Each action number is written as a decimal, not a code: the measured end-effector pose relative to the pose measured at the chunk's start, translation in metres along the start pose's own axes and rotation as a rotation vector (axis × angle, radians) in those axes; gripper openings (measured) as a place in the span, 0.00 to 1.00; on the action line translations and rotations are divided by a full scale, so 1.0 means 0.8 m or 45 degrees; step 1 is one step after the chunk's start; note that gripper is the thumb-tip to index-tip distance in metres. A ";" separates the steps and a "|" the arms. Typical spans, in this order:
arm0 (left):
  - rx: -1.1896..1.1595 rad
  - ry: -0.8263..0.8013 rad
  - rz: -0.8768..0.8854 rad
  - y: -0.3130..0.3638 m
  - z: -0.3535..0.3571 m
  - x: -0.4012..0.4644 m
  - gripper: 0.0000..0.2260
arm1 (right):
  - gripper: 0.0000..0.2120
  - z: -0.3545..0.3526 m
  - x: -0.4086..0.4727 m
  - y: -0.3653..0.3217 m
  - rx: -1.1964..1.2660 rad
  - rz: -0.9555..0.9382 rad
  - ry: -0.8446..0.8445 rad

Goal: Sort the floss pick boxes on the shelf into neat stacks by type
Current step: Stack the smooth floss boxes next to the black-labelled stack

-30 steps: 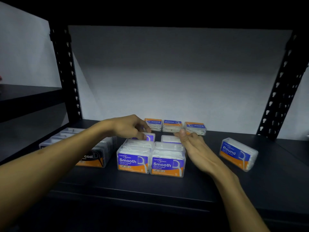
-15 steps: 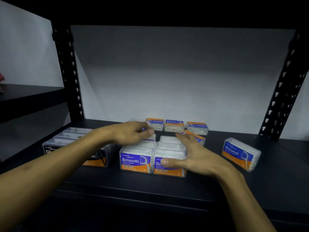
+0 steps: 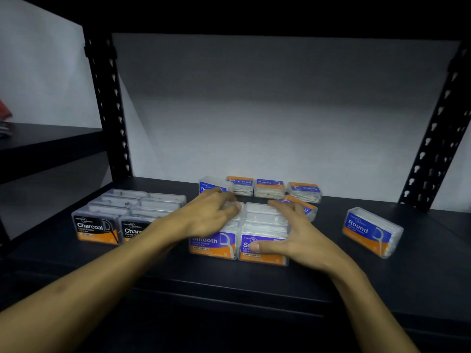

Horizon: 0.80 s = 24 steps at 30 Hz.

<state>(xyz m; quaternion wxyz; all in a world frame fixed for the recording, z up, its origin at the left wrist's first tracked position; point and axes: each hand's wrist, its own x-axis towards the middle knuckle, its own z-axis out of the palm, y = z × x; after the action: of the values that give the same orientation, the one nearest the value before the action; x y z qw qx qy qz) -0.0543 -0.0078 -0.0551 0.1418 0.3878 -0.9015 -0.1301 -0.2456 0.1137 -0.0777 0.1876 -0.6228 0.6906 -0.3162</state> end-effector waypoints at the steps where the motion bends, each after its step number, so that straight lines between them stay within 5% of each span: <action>1: 0.001 0.008 0.002 0.000 0.000 0.000 0.22 | 0.52 0.001 0.000 0.001 0.019 -0.004 0.013; 13: 0.000 0.041 0.005 0.001 0.002 -0.004 0.21 | 0.60 0.004 0.001 0.005 0.207 0.064 0.045; 20: -0.031 0.046 0.011 0.003 -0.002 -0.008 0.20 | 0.57 -0.004 0.004 -0.005 0.220 0.114 -0.017; 24: -0.090 0.043 0.017 0.007 -0.006 -0.012 0.19 | 0.67 0.007 0.002 -0.005 0.243 0.138 -0.005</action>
<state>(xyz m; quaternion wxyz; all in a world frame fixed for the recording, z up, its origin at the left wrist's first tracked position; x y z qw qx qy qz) -0.0498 0.0027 -0.0505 0.1716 0.3787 -0.8963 -0.1542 -0.2392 0.1108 -0.0789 0.2642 -0.5645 0.6897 -0.3686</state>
